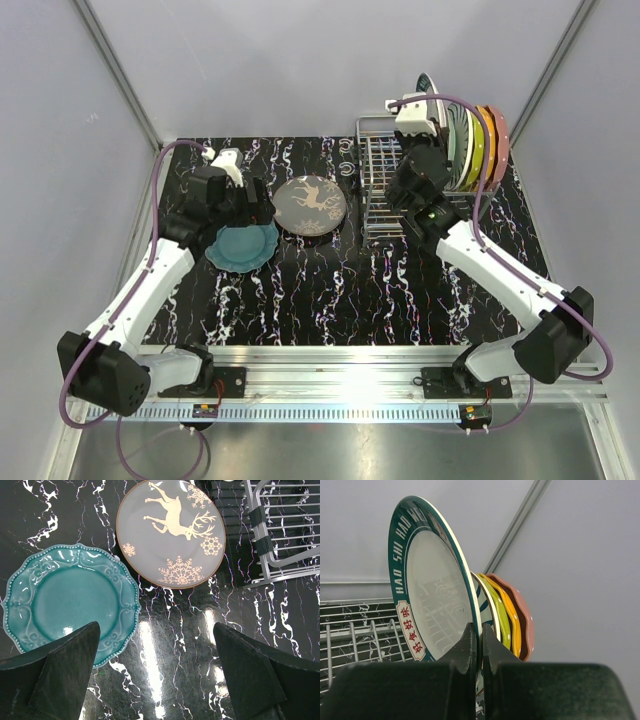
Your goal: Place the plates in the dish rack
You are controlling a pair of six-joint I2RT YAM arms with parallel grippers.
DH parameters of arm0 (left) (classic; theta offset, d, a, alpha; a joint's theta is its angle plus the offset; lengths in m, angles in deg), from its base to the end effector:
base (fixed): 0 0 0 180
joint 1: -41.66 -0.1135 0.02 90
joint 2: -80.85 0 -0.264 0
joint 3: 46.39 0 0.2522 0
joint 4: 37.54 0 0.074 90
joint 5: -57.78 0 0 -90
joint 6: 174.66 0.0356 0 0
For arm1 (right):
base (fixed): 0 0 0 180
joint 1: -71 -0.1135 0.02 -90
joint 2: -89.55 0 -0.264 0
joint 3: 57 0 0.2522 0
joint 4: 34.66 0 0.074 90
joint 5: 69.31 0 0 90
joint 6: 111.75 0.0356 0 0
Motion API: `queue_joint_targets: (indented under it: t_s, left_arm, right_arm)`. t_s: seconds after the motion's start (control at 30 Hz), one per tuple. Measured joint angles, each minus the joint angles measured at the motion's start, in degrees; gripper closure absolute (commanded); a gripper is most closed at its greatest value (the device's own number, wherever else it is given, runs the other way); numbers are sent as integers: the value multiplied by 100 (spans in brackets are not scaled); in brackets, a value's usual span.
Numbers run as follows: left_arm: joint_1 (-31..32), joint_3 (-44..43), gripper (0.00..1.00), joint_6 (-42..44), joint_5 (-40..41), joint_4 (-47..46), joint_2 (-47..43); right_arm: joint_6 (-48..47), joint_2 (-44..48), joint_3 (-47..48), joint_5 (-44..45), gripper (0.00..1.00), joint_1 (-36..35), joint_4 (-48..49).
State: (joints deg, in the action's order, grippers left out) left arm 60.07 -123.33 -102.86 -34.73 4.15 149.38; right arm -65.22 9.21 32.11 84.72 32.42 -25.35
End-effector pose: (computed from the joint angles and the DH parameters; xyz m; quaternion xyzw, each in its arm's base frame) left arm 0.2504 -0.0850 0.3359 0.0120 0.8797 -0.1675 0.4448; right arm 0.2624 0.1684 0.4400 -0.0031 0.6573 -0.3403 0.6724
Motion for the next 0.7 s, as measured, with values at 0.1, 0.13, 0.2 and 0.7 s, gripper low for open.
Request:
queue_joint_targets:
  t_s: [0.1,0.13,0.2,0.7]
  left_arm:
    - [0,-20,1,0,0,11,15]
    - [0,-22,1,0,0,20,20]
    - [0,-22,1,0,0,50,22]
    - [0,-22,1,0,-2,85,24]
  right_arm:
    - [74,-22,-20,-11,100,72,-44]
    - [125,-22,-39,-17,100,101,-68]
    - [267,-22,-61,-26,100,160,-179]
    - [949,-195,-295,-101,100,280,-828]
